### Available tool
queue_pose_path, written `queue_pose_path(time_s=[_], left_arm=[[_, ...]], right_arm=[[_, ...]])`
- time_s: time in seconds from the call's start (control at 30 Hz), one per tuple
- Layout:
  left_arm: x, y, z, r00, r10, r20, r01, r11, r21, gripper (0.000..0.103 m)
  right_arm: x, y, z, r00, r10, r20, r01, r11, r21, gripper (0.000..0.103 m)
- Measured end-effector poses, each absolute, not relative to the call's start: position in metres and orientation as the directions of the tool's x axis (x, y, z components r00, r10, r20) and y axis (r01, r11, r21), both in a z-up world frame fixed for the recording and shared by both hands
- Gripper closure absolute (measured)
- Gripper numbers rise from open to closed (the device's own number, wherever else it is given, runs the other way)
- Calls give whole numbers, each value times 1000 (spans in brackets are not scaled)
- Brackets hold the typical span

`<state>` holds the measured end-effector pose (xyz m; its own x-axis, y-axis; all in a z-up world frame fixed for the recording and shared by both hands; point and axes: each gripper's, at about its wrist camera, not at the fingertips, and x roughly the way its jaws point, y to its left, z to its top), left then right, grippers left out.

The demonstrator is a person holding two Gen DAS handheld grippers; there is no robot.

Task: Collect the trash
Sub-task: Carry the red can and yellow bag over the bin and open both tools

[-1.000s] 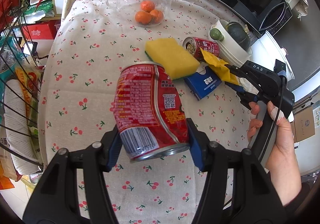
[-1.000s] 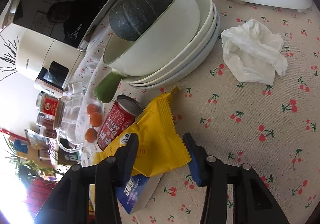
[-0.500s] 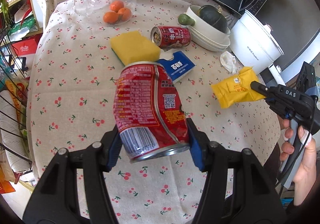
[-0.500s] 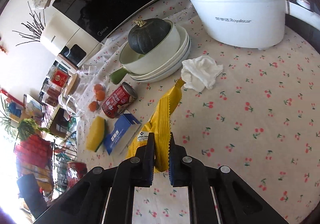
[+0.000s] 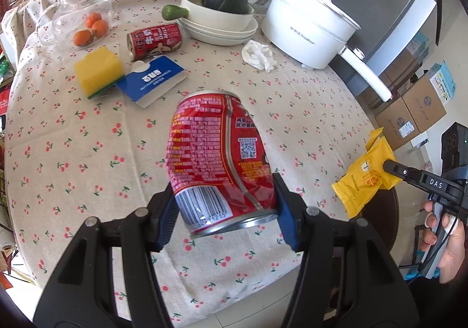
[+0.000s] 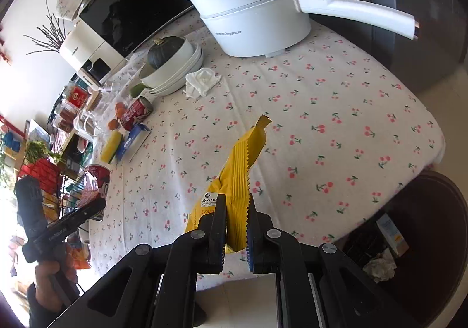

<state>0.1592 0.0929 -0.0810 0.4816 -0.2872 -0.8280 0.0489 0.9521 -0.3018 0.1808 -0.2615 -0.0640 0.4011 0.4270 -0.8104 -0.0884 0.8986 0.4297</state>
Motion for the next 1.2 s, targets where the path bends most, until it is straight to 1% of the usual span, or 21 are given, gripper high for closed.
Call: queue_pose_path(time_s=[0.13,0.23,0.27,0.4,0.5,0.8,0.97,1.03,1.07,1.1,1.13,1.17,1.2], left_arm=[[156,59,-88,432,-329,-840,132,944,-302,43],[154,38,-90,413,-346,-842,168,938,-303,43],[154,30,-90,412,-347,-842,182,937,-297,43],[157,-2,-91,404,-348,-846,232,934,-273,43],[159,-26,-93,387,-359,-849,262,926,-272,43],[154,-122,-102,324,-428,-844,403,869,-286,43],[145,-173,-109,283,-457,-843,485,827,-285,43],[139,-187,-112,274,-457,-846,518,812,-271,43],[138,-193,-113,270,-456,-848,531,805,-264,43],[137,-198,-115,265,-455,-850,541,800,-260,43],[136,-202,-116,259,-456,-852,549,795,-258,43],[135,-206,-118,251,-457,-853,557,789,-259,43],[135,-210,-119,243,-459,-855,564,784,-261,43]], right_arm=[[161,-301,-58,461,431,-775,-57,887,459,92],[151,-327,-66,439,435,-786,23,869,494,92],[148,-333,-65,446,442,-778,21,864,503,92],[134,-351,-59,466,415,-781,6,882,472,92],[121,-371,-61,473,368,-800,19,904,426,92],[86,-455,-91,459,248,-853,188,911,366,91],[82,-469,-109,430,237,-871,227,906,358,91],[85,-468,-114,414,240,-878,232,905,357,88],[87,-468,-116,400,255,-880,234,900,368,83],[87,-468,-117,393,263,-881,244,894,376,67],[87,-469,-116,398,257,-881,254,892,375,46],[86,-469,-113,406,250,-879,254,893,371,39],[86,-467,-110,409,249,-878,245,897,368,37]])
